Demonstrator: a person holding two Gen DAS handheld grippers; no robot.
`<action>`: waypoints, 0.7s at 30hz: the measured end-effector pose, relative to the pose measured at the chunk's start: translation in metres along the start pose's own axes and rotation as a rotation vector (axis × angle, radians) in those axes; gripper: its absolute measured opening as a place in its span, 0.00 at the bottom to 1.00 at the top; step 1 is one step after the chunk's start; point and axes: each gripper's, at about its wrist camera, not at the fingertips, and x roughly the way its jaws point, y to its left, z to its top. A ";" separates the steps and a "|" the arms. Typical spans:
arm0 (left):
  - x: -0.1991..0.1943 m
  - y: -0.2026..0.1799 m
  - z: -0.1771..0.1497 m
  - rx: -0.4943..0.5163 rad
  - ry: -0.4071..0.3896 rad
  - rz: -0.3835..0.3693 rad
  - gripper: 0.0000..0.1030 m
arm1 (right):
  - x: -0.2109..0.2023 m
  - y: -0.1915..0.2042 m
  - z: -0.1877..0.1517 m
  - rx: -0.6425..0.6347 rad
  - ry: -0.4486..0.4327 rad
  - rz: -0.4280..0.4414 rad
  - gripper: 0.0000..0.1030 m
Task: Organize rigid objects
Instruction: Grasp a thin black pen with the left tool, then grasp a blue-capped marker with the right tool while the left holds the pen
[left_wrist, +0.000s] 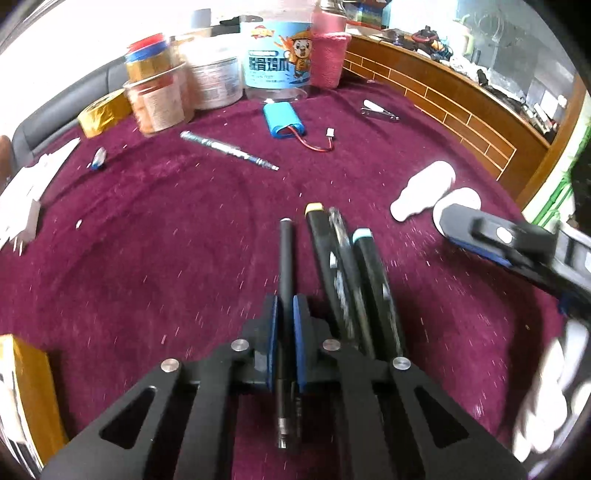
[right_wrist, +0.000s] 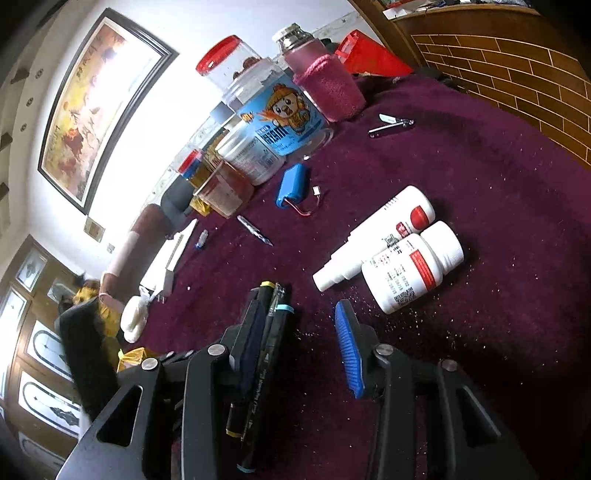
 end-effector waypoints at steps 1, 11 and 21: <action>-0.006 0.003 -0.006 -0.010 -0.003 -0.005 0.05 | 0.000 0.000 0.000 0.000 0.003 -0.001 0.34; -0.031 0.021 -0.050 -0.112 0.016 -0.023 0.07 | 0.008 0.014 -0.009 -0.076 0.046 -0.001 0.34; -0.048 0.019 -0.060 -0.135 -0.062 -0.067 0.05 | 0.033 0.038 -0.031 -0.195 0.192 0.053 0.34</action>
